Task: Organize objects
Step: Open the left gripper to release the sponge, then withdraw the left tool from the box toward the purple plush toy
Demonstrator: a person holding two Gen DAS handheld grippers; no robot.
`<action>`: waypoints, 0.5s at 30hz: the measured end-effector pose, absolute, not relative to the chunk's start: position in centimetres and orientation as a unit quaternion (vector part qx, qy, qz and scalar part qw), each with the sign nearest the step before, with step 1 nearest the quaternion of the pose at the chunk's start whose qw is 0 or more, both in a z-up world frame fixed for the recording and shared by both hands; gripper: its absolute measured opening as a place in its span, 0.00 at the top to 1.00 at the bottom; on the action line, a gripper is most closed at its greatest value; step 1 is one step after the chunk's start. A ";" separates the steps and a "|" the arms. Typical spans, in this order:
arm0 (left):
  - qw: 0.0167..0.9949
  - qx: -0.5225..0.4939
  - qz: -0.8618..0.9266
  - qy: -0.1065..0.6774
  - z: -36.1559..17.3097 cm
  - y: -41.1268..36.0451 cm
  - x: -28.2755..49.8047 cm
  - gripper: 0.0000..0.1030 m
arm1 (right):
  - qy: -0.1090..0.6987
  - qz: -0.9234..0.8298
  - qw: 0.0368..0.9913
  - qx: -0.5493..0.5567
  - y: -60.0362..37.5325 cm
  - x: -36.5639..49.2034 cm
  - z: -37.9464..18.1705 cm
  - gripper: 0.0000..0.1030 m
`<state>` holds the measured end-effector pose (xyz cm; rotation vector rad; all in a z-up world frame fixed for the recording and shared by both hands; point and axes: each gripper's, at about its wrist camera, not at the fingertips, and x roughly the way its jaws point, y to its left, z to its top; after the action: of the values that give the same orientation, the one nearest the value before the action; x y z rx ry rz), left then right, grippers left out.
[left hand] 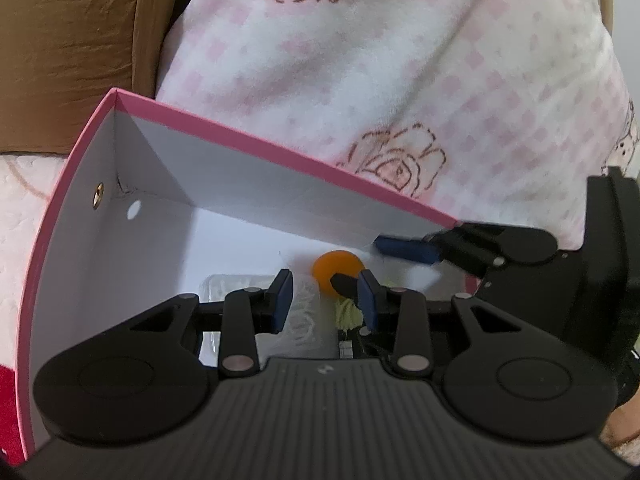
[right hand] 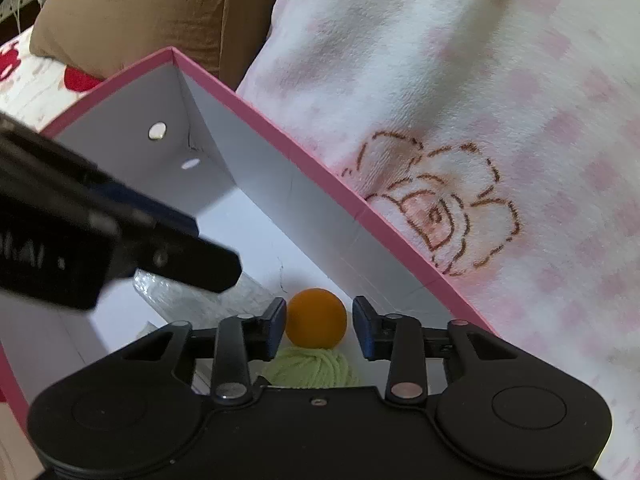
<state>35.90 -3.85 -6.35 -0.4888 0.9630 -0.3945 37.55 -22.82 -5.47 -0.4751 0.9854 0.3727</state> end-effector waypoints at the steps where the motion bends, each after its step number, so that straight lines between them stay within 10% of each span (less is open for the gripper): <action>1: 0.836 -0.242 -0.189 0.455 -6.4 -3.8 35.7 0.66 | 0.462 0.173 0.841 -0.220 -22.9 37.5 -5.3 0.50; 15: 0.845 -0.191 -0.186 0.464 -2.5 -3.7 32.0 0.60 | 0.411 0.167 0.889 -0.112 -25.2 28.0 0.0 0.45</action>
<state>32.03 -3.70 -2.52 -0.4035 0.9787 -0.3917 27.97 -25.20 -0.02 -0.2319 0.8541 0.3466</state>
